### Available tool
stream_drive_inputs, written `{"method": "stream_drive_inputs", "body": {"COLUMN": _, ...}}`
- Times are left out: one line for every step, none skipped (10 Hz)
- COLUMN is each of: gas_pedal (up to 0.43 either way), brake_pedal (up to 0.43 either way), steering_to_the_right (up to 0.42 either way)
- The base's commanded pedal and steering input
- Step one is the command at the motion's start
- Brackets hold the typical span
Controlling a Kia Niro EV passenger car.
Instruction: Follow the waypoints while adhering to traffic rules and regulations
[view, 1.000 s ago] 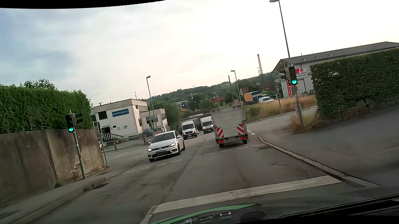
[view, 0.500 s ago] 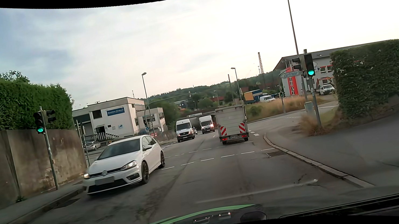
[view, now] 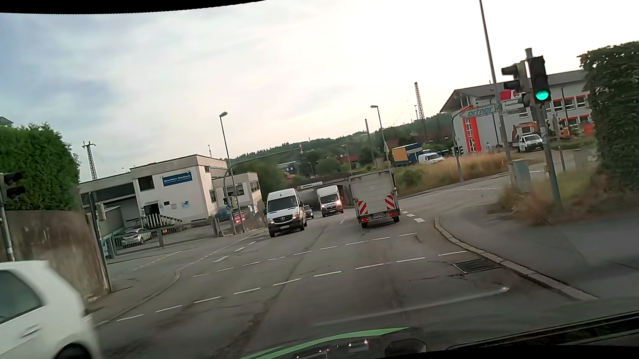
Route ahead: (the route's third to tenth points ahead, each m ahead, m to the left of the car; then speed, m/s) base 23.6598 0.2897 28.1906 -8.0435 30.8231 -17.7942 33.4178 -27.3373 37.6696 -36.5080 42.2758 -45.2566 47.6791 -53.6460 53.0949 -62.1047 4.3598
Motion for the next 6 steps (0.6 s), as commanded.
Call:
{"method": "stream_drive_inputs", "body": {"gas_pedal": 0.047, "brake_pedal": 0.000, "steering_to_the_right": 0.002}}
{"method": "stream_drive_inputs", "body": {"gas_pedal": 0.059, "brake_pedal": 0.000, "steering_to_the_right": 0.001}}
{"method": "stream_drive_inputs", "body": {"gas_pedal": 0.059, "brake_pedal": 0.000, "steering_to_the_right": 0.002}}
{"method": "stream_drive_inputs", "body": {"gas_pedal": 0.059, "brake_pedal": 0.000, "steering_to_the_right": 0.002}}
{"method": "stream_drive_inputs", "body": {"gas_pedal": 0.059, "brake_pedal": 0.000, "steering_to_the_right": 0.002}}
{"method": "stream_drive_inputs", "body": {"gas_pedal": 0.059, "brake_pedal": 0.000, "steering_to_the_right": 0.001}}
